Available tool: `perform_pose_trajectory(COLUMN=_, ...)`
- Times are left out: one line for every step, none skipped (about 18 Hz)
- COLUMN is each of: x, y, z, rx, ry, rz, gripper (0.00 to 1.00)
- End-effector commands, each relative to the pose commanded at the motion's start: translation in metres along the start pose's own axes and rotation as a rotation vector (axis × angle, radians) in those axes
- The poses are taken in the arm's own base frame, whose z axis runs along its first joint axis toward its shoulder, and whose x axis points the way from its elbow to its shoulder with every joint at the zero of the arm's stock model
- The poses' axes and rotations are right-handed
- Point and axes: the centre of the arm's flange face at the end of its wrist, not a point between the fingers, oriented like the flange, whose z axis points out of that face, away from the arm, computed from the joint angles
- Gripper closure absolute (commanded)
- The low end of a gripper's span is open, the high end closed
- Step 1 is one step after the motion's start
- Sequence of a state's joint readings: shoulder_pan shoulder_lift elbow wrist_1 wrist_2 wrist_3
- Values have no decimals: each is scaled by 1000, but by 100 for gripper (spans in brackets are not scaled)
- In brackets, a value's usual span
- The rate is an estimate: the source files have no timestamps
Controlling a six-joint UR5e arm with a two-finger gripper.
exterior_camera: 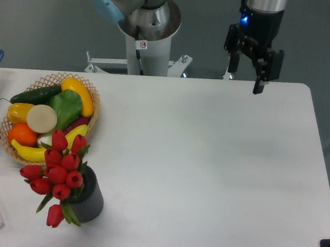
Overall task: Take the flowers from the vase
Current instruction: 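Open the gripper above the empty table area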
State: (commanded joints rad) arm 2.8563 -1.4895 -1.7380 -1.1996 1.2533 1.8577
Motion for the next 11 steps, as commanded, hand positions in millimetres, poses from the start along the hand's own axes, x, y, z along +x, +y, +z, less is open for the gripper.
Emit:
perform_pose_trajectory(x=1, y=0, z=2, rx=-1, ry=3, rz=-1, gripper=0)
perform_pose_trajectory(x=1, y=0, z=2, rx=0, ry=5, rz=-1, gripper=0)
perform_pose_trajectory(x=1, y=1, z=3, rx=3, ry=5, rz=1, gripper=0)
perform_pose_trajectory(x=0, y=0, z=2, rx=10, ry=2, rz=2, gripper=0)
perform_pose_trajectory(x=0, y=0, z=2, rx=10, ry=2, rz=0, gripper=0)
perform_pose_trajectory(x=1, y=0, z=3, rx=9, ry=3, rz=-2, gripper=0)
perform_pose_trajectory(x=1, y=0, z=4, rx=11, ry=4, rz=-4, gripper=0)
perform_pose_trajectory(x=1, y=-1, z=4, rx=17, ry=4, rz=-8, gripper=0)
perform_pose_trajectory(x=1, y=-2, z=4, rx=33, ry=0, rz=-27, gripper=0)
perform_pose_trajectory(x=1, y=-5, z=5, rx=60, ry=-5, rz=-63, gripper=0)
perform_pose_trajectory(x=0, y=-8, z=5, rx=85, ry=-7, rz=-140, gripper=0)
